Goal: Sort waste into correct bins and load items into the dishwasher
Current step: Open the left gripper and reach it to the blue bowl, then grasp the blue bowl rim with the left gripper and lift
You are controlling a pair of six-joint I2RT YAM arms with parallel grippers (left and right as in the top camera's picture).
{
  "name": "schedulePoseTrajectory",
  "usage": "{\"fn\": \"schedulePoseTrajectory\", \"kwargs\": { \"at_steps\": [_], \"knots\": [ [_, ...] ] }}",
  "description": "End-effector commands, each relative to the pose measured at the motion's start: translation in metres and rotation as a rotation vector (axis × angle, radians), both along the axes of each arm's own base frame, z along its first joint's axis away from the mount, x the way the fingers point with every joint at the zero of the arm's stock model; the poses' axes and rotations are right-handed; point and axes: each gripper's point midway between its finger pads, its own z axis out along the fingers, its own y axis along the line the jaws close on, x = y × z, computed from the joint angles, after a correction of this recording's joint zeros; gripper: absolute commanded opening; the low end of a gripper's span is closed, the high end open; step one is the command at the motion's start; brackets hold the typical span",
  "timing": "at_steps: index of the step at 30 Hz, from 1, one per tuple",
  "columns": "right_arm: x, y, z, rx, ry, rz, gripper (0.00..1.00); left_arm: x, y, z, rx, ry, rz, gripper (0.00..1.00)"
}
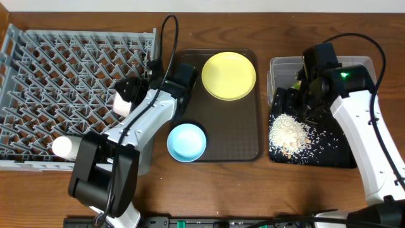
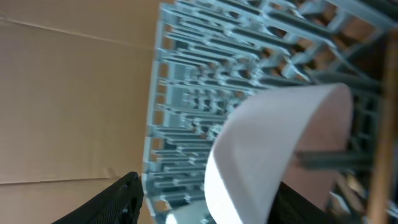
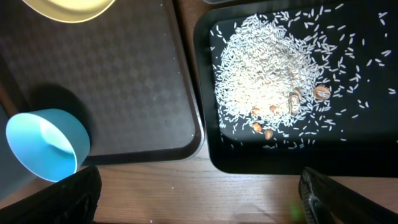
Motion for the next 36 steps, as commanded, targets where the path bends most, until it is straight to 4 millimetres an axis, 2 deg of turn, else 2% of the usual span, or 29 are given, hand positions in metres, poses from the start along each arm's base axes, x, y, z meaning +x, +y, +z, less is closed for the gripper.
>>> {"fn": "schedulePoseTrajectory", "kwargs": {
  "at_steps": [1,5,10,16,18,21,24,27,28,30,33,36],
  "knots": [
    [0.003,-0.001,0.010,0.005,-0.035,0.004,0.99,-0.006,-0.006,0.005,-0.149,-0.066,0.020,0.64],
    [0.003,-0.001,0.010,0.006,-0.035,0.005,0.99,-0.009,-0.022,0.020,-0.339,-0.108,-0.014,0.69],
    [0.003,-0.001,0.010,0.005,-0.035,0.004,0.99,-0.023,-0.065,0.034,-0.711,-0.100,-0.123,0.70],
    [0.003,-0.001,0.010,0.005,-0.035,0.005,0.99,-0.050,-0.130,0.036,-1.101,0.040,-0.259,0.56],
    [0.003,-0.001,0.010,0.005,-0.036,0.004,0.99,-0.057,-0.144,0.027,-1.155,0.094,-0.269,0.51],
    [0.003,-0.001,0.010,0.006,-0.037,0.004,0.99,-0.065,-0.147,0.003,-1.133,0.161,-0.236,0.45],
    [0.003,-0.001,0.010,0.006,-0.037,0.004,0.99,-0.070,-0.145,-0.028,-1.095,0.231,-0.175,0.37],
    [0.003,-0.001,0.010,0.005,-0.036,0.004,0.99,-0.075,-0.136,-0.059,-1.044,0.285,-0.082,0.34],
    [0.003,-0.001,0.010,0.005,-0.035,0.004,0.99,-0.077,-0.137,-0.067,-1.050,0.302,-0.055,0.26],
    [0.003,-0.001,0.010,0.005,-0.036,0.004,0.99,-0.085,-0.151,-0.080,-1.100,0.370,-0.034,0.10],
    [0.004,-0.001,0.010,0.006,-0.040,0.004,0.99,-0.099,-0.174,-0.098,-1.158,0.468,-0.016,0.08],
    [0.005,-0.001,0.010,0.007,-0.044,0.004,0.99,-0.110,-0.192,-0.116,-1.143,0.520,-0.006,0.08]
  ]
}}
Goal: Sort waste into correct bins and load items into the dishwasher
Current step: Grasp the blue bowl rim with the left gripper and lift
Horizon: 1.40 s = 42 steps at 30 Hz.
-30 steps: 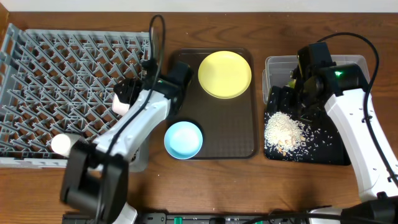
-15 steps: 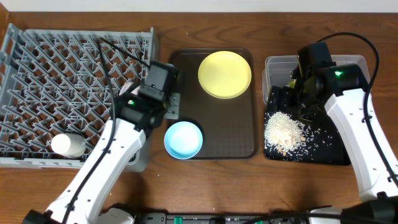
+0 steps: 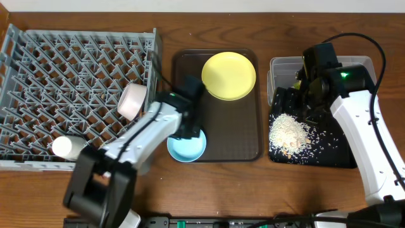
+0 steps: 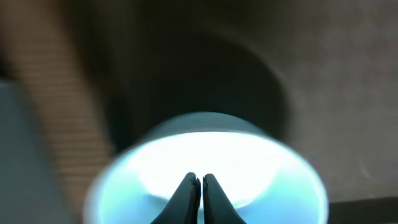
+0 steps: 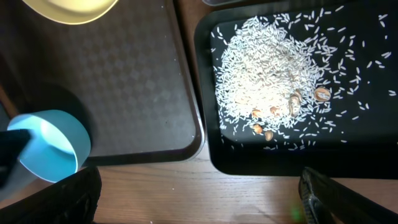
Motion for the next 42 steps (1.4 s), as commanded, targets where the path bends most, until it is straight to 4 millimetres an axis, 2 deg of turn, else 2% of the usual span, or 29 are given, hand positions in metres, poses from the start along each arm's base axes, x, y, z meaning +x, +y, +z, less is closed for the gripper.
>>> {"fn": "schedulePoseTrajectory", "kwargs": {
  "at_steps": [1,4,7,10,11,12,13,14,18,21,24,27,31,35,37,39,40,42],
  "knots": [
    [0.004,-0.001,0.010,0.006,-0.041,0.004,0.99,-0.019,-0.030,-0.017,-0.046,0.080,-0.021,0.08],
    [0.004,-0.001,0.010,0.007,-0.042,0.004,0.99,-0.031,-0.067,-0.023,-0.154,0.115,-0.090,0.08],
    [0.005,-0.001,0.010,0.007,-0.042,0.000,0.99,-0.036,-0.101,-0.014,-0.274,0.115,-0.152,0.08],
    [0.004,-0.001,0.010,0.009,-0.039,-0.010,0.99,-0.034,-0.117,0.006,-0.316,0.093,-0.210,0.08],
    [0.004,-0.001,0.010,0.009,-0.039,-0.010,0.99,-0.032,-0.119,0.015,-0.321,0.082,-0.227,0.10],
    [0.004,-0.001,0.010,0.009,-0.039,-0.010,0.99,-0.029,-0.118,0.025,-0.324,0.068,-0.242,0.17],
    [0.004,-0.001,0.010,0.009,-0.039,-0.010,0.99,-0.025,-0.116,0.034,-0.318,0.048,-0.242,0.37],
    [0.004,-0.001,0.010,0.009,-0.039,-0.010,0.99,-0.019,-0.109,0.042,-0.295,0.019,-0.229,0.43],
    [0.004,-0.001,0.010,0.008,-0.038,-0.010,0.99,-0.001,-0.074,0.063,-0.197,-0.080,-0.159,0.49],
    [0.004,-0.001,0.010,0.009,-0.038,-0.010,0.99,0.008,-0.043,0.064,-0.108,-0.104,-0.098,0.48],
    [0.004,-0.001,0.010,0.009,-0.039,-0.010,0.99,0.007,-0.028,0.049,-0.077,-0.075,-0.068,0.49],
    [0.004,-0.001,0.010,0.009,-0.039,-0.010,0.99,0.001,-0.019,0.023,-0.051,-0.028,-0.052,0.48],
    [0.004,-0.001,0.010,0.009,-0.039,-0.010,0.99,-0.007,-0.016,-0.005,-0.027,0.033,-0.054,0.49],
    [0.004,-0.001,0.010,0.009,-0.039,-0.010,0.99,-0.007,-0.015,-0.022,-0.009,0.060,-0.052,0.49],
    [0.004,-0.001,0.010,0.009,-0.038,-0.010,0.99,-0.007,-0.015,-0.029,-0.002,0.074,-0.051,0.43],
    [0.004,-0.001,0.010,0.008,-0.036,-0.010,0.99,-0.008,-0.015,-0.031,0.000,0.081,-0.052,0.27],
    [0.003,-0.001,0.010,0.008,-0.035,-0.010,0.99,-0.008,-0.015,-0.030,-0.002,0.079,-0.052,0.15],
    [0.003,-0.001,0.010,0.008,-0.035,-0.010,0.99,-0.005,-0.016,-0.026,-0.008,0.068,-0.050,0.08]
  ]
}}
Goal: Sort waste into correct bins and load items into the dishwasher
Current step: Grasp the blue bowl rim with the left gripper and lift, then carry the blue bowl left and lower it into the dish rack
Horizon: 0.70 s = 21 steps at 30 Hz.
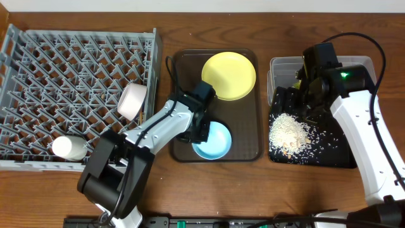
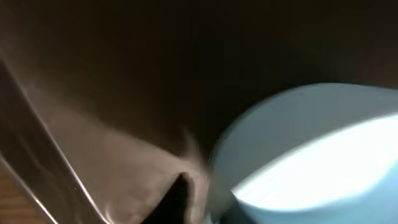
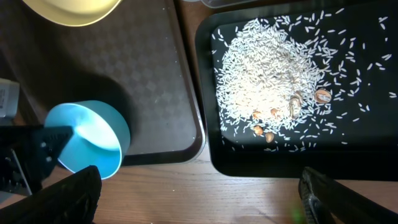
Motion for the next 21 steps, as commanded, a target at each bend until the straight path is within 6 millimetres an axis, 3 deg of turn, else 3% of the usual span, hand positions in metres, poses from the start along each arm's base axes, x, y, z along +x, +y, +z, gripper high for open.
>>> {"fn": "schedulePoseTrajectory", "kwargs": {
  "at_steps": [1,6,8,14,19,21],
  "knots": [
    [0.002,-0.001,0.010,0.007,-0.031,-0.010,0.99,0.002,0.002,0.005,0.003,-0.011,-0.002,0.08],
    [0.002,-0.001,0.010,0.007,-0.031,-0.010,0.99,0.016,0.004,0.041,-0.018,-0.084,-0.008,0.07],
    [0.002,-0.001,0.010,0.007,-0.030,-0.009,0.99,0.026,0.015,0.065,0.009,-0.157,0.010,0.07],
    [0.003,-0.001,0.010,0.007,-0.034,-0.009,0.99,0.053,0.073,0.149,0.176,-0.470,0.095,0.07],
    [0.004,-0.001,0.010,0.008,-0.038,-0.009,0.99,0.054,0.126,0.210,0.357,-0.691,0.154,0.08],
    [0.004,-0.001,0.010,0.008,-0.039,-0.009,0.99,0.053,0.141,0.226,0.428,-0.743,0.174,0.07]
  ]
}}
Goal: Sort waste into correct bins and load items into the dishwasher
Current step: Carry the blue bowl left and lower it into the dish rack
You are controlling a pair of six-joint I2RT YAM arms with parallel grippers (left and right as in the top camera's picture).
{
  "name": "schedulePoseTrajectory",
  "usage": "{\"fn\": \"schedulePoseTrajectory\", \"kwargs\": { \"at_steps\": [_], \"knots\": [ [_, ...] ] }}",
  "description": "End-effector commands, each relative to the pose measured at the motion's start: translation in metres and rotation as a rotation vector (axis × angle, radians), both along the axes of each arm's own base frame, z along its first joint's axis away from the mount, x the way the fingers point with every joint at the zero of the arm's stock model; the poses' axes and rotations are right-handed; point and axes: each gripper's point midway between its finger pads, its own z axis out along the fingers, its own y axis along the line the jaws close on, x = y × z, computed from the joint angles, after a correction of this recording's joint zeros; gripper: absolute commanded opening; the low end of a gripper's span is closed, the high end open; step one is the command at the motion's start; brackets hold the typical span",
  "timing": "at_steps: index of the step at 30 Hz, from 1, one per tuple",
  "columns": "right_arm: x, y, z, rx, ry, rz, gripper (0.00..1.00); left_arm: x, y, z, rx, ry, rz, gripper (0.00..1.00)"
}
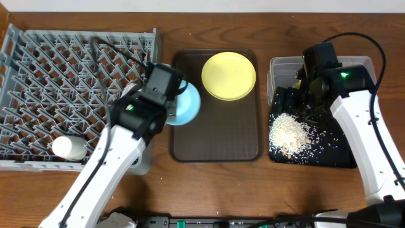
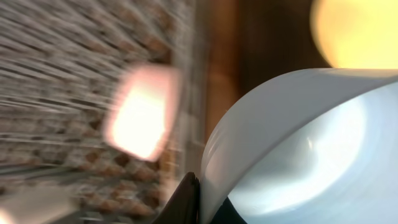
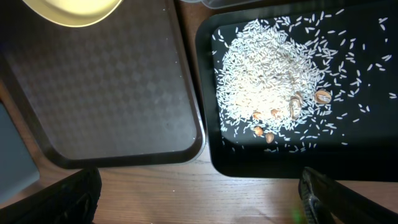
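Observation:
My left gripper (image 1: pixel 171 109) is shut on the rim of a light blue bowl (image 1: pixel 185 104), held tilted in the air over the gap between the grey dish rack (image 1: pixel 63 76) and the brown tray (image 1: pixel 215 139). In the left wrist view the bowl (image 2: pixel 298 149) fills the right side, its rim pinched between the jaws of the left gripper (image 2: pixel 200 194). A pink cup (image 2: pixel 140 112) lies blurred in the rack below. The yellow plate (image 1: pixel 228 76) stays on the tray. My right gripper (image 3: pixel 199 199) hangs open over the table's front edge, by the black bin (image 3: pixel 280 155).
The black bin (image 1: pixel 304 142) holds a heap of rice with a few nuts (image 3: pixel 273 74). A clear tub (image 1: pixel 285 66) stands behind it. A white cup (image 1: pixel 65 147) lies at the rack's front edge. The rack's right wall (image 1: pixel 154 63) is close to the bowl.
The blue bowl was on the tray's front part with my left gripper at its rim. Now it is lifted and held further left and back, next to the rack. The right arm is unmoved.
My left gripper held the pink cup over the rack's right side. Then the cup lay in the rack and the gripper was shut over the blue bowl at the tray's front left. The bowl then stood further right on the tray, and now hangs by the rack.

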Motion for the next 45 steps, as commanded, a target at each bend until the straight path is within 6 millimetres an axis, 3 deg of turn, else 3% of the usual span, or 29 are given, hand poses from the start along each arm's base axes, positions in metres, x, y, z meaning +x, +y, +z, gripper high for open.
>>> {"fn": "schedulePoseTrajectory", "kwargs": {
  "at_steps": [1,8,13,17,22,32,45],
  "knots": [
    [0.004,-0.001,0.010,0.008,-0.038,-0.009,0.99,0.004,0.044,0.036,0.224,-0.124,0.097,0.08],
    [0.007,0.000,0.011,0.010,-0.049,-0.009,0.99,0.007,0.085,0.078,0.586,-0.203,0.170,0.07],
    [0.007,0.000,0.011,0.010,-0.051,-0.009,0.99,0.020,0.092,0.097,0.796,-0.192,0.136,0.07],
    [0.007,0.000,0.011,0.010,-0.051,-0.009,0.99,0.029,0.101,0.100,0.872,-0.162,0.153,0.07],
    [0.008,0.000,0.011,0.010,-0.054,-0.009,0.99,0.037,0.129,0.084,0.898,-0.085,0.220,0.08],
    [0.008,0.000,0.011,0.010,-0.054,-0.009,0.99,0.055,0.195,0.026,0.944,0.051,0.444,0.07],
    [0.008,0.000,0.011,0.010,-0.054,-0.009,0.99,0.064,0.211,-0.021,0.971,0.135,0.469,0.07]
  ]
}}
